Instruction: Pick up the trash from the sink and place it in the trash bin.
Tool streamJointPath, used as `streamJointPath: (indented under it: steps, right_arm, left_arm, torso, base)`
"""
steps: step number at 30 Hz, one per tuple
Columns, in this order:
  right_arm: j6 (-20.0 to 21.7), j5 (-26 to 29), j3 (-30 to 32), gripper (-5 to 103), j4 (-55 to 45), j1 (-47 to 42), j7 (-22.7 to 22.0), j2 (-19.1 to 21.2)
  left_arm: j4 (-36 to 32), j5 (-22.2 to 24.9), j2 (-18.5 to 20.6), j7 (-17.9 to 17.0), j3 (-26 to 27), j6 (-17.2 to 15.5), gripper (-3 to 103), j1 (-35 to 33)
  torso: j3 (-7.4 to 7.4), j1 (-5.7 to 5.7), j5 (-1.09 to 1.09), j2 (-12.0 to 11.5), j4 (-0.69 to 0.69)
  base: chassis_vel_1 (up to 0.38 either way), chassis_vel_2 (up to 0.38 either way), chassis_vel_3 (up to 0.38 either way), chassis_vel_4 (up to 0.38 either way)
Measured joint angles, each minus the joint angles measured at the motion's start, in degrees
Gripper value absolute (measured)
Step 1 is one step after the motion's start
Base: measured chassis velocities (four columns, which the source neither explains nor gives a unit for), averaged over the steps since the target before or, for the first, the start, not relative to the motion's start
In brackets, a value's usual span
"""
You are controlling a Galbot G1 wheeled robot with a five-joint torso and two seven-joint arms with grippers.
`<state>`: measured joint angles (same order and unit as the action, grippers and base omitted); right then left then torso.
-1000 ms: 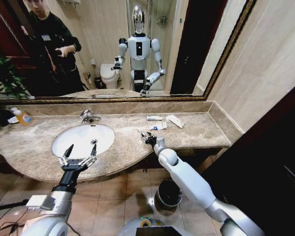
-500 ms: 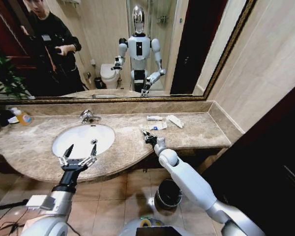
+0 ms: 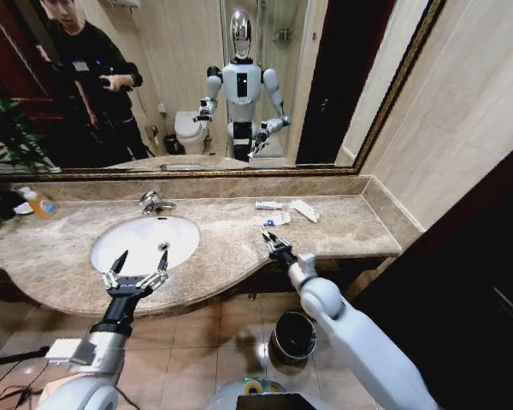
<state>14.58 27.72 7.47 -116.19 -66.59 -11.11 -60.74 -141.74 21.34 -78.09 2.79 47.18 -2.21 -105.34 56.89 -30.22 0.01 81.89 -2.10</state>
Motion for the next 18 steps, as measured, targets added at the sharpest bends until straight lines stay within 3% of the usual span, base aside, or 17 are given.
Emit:
streamJointPath:
  steps: [5,8,9,12,13,18]
  right_arm:
    - [-3.5,-0.9,3.2,17,-2.7,-8.1,0.2,2.4]
    - [-8.9,-2.2,5.5,17,-3.7,-14.3,1.7,3.2]
    - [-8.9,-2.2,5.5,17,-3.7,-14.3,1.7,3.2]
    - [-16.2,-4.3,7.5,17,-3.0,-20.1,4.7,2.8]
    - [-16.2,-4.3,7.5,17,-3.0,-20.1,4.7,2.8]
    - [-24.8,-7.6,8.6,17,3.7,-24.5,8.9,0.6]
  left_arm:
    - [0.0,0.0,0.0,0.0,0.0,0.0,100,0.0]
    - [0.0,0.0,0.0,0.0,0.0,0.0,100,0.0]
    - [0.0,0.0,0.0,0.0,0.0,0.0,100,0.0]
    - [0.0,0.0,0.0,0.0,0.0,0.0,100,0.0]
    - [0.0,0.0,0.0,0.0,0.0,0.0,100,0.0]
    - [0.0,0.0,0.0,0.0,0.0,0.0,100,0.0]
  torso:
    - [0.00,0.00,0.00,0.0,-0.01]
    - [0.00,0.00,0.01,0.0,-0.01]
    - [0.00,0.00,0.01,0.0,-0.01]
    - [0.00,0.00,0.00,0.0,-0.01]
    - [0.00,0.00,0.00,0.0,-0.01]
    - [0.00,0.00,0.01,0.0,-0.01]
  base:
    - [0.000,0.000,0.000,0.000]
    - [0.000,0.000,0.000,0.000]
    - [0.000,0.000,0.000,0.000]
    - [0.000,0.000,0.000,0.000]
    - [0.000,0.000,0.000,0.000]
    - [0.000,0.000,0.000,0.000]
